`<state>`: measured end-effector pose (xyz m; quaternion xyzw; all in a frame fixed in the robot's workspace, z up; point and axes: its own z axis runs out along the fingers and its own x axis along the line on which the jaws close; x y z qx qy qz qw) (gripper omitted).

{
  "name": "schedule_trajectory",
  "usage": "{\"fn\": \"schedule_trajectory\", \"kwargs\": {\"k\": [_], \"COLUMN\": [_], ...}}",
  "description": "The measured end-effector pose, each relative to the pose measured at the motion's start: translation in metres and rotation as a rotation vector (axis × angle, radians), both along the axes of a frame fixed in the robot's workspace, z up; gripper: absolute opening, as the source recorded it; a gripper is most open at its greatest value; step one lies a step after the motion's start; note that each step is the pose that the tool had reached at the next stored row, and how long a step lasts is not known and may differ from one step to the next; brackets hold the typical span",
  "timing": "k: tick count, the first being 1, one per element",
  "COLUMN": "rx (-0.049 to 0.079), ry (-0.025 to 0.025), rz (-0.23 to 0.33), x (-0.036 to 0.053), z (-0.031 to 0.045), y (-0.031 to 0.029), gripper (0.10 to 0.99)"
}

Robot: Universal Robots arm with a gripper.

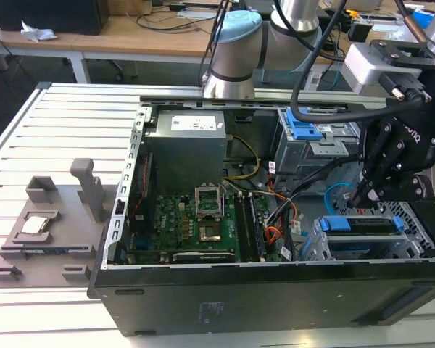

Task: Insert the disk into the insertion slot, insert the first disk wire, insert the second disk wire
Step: 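Insert the disk into the insertion slot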

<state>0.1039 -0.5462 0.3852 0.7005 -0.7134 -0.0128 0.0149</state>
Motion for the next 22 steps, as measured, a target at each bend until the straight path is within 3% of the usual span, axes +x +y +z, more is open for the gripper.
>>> {"fn": "schedule_trajectory", "kwargs": {"k": [1,6,11,14,22], "rx": [0.000,0.000,0.000,0.000,0.000], "ry": [0.0001,0.0000,0.0011,0.0016,0.0016], "rz": [0.000,0.000,0.000,0.000,0.000], "x": [0.0000,0.0003,0.0177,0.0215,0.0236], "z": [0.0000,-0.0002,-0.0002,-0.0012,-0.0189], "y": [0.0000,0.0000,0.0001,0.0001,0.0001], "gripper": [0.106,0.106,0.106,0.106,0.106]}}
